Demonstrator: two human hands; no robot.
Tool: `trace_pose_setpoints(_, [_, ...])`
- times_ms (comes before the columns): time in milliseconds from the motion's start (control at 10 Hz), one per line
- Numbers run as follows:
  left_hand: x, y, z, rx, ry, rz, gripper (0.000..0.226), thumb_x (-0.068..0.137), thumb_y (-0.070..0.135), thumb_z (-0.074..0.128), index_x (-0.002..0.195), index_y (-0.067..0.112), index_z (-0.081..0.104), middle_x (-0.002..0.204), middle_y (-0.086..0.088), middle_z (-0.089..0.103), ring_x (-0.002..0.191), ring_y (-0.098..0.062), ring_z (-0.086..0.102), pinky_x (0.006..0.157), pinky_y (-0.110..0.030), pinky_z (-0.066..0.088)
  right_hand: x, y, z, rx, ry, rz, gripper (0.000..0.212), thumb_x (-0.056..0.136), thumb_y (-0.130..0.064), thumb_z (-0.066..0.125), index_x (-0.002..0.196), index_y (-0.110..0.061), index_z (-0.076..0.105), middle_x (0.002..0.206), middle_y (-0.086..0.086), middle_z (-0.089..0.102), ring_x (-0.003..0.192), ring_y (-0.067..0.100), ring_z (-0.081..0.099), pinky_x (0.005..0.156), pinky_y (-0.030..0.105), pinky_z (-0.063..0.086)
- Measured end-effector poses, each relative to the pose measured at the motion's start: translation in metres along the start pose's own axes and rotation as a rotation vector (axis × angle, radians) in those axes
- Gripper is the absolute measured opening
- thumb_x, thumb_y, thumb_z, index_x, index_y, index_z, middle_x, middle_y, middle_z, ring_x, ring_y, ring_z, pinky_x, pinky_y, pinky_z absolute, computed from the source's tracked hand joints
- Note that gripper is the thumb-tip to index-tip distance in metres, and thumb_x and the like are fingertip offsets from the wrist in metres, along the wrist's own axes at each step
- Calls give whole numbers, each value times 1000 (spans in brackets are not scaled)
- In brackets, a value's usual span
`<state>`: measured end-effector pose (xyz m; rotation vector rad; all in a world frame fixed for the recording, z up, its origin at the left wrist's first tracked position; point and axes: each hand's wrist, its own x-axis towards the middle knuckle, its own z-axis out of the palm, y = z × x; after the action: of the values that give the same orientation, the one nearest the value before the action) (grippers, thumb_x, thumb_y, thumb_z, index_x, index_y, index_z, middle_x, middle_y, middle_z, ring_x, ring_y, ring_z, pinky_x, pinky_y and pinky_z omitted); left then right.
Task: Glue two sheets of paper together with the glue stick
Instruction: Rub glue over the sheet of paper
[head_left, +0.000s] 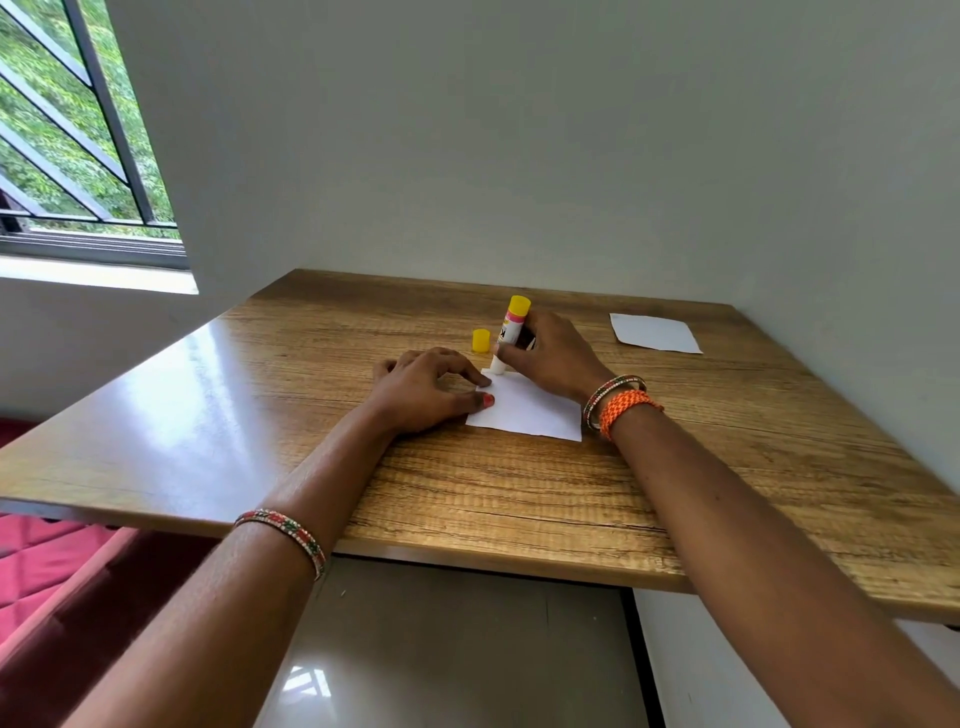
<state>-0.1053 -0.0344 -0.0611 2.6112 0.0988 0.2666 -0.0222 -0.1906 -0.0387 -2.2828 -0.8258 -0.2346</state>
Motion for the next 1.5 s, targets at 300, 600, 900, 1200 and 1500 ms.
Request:
trace_pose_setpoints(300, [0,0,0,12,-1,7,28,80,54,59,105,43,63,143,12,44,140,-20,23,110,-48,6,-4,5,-8,-22,-4,64,29,83,-28,65,105,-9,62,100,11,66,89,24,60,80,43,51])
trace_pose_setpoints(600, [0,1,0,6,2,1,30,80,53,60,107,41,63,142,12,45,139,-20,24,110,-47,7,-6,12,-15,-27,17,116,32,82,-29,66,107,-8,62,103,10,65,86,20,57,76,36,48])
trace_pose_setpoints(900, [2,-3,2,-8,14,9,28,79,56,60,103,43,64,138,14,49,137,-19,28,109,-46,9,-10,18,-21,-20,29,131,34,80,-28,68,107,-10,61,106,12,66,87,19,58,75,32,45])
trace_pose_setpoints(1200, [-1,0,0,-9,24,17,28,79,55,60,104,42,64,140,13,48,138,-19,27,108,-43,9,-13,18,-31,-51,26,130,33,81,-26,68,107,-9,60,107,12,65,91,23,59,82,35,48])
trace_pose_setpoints(1500, [-2,1,-1,-7,9,20,30,80,55,59,106,42,64,141,12,47,138,-19,27,108,-44,8,-15,28,-45,-90,3,165,33,80,-28,68,106,-11,60,100,8,63,90,23,59,85,40,50])
